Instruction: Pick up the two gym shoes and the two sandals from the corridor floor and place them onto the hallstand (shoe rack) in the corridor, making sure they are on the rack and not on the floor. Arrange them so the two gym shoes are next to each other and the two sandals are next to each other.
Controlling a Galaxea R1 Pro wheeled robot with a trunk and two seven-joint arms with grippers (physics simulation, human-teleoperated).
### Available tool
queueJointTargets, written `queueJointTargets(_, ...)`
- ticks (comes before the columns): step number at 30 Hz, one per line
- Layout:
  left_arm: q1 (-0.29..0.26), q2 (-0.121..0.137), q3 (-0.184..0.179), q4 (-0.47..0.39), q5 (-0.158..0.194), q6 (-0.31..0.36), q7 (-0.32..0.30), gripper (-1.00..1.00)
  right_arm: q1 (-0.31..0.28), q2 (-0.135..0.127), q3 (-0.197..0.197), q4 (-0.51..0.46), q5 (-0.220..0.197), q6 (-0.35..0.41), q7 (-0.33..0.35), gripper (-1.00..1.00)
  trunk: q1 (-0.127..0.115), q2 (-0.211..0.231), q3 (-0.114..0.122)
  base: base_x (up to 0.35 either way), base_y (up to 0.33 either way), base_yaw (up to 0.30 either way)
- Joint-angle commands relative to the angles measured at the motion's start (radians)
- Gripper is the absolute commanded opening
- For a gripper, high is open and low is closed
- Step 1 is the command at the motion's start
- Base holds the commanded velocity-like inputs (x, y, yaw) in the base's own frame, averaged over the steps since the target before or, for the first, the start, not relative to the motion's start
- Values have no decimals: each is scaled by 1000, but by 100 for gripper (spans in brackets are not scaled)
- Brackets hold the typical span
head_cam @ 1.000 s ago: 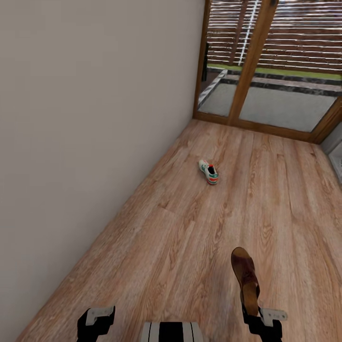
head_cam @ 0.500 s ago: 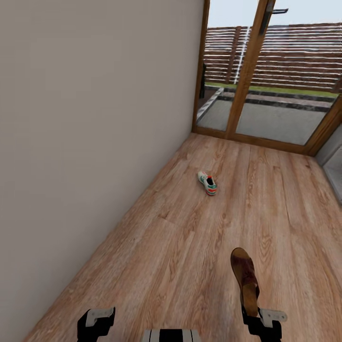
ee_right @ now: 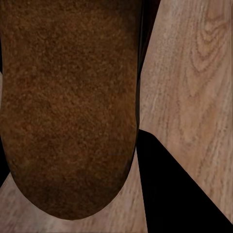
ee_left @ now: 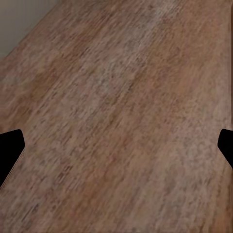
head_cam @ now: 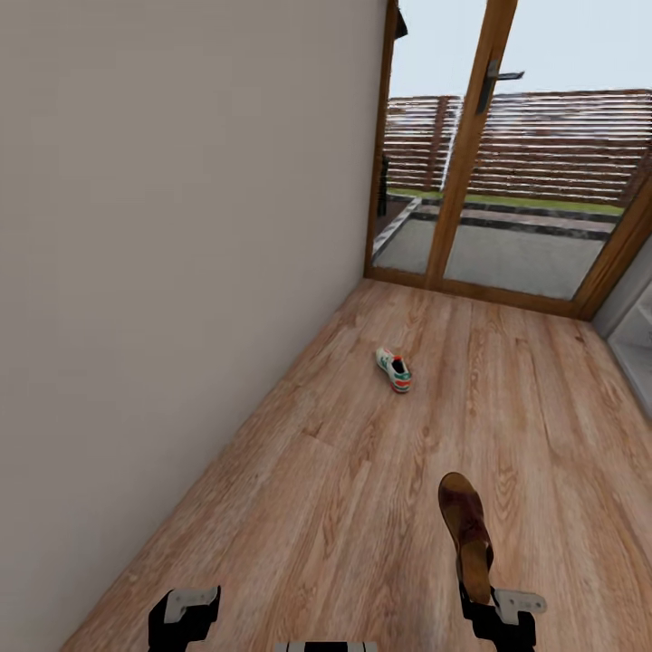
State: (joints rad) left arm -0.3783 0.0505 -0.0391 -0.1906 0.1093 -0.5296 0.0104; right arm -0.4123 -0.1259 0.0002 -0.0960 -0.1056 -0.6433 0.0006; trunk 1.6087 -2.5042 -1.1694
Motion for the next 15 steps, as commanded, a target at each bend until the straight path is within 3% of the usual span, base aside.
queueJointTargets(1,0,0,-5,1,8,-3,1,100,0,0,1,1,-9,-3,2,-100,-1,0,5,0,0,0)
queueJointTargets(9,0,0,-5,2,9,-3,1,100,0,0,1,1,-9,-3,5,-100,-4,2,48,0,0,-7)
queueJointTargets(15,0,-3,-5,2,9,-3,0,100,0,0,1,1,-9,-3,4,-100,-7,3,79,0,0,-125)
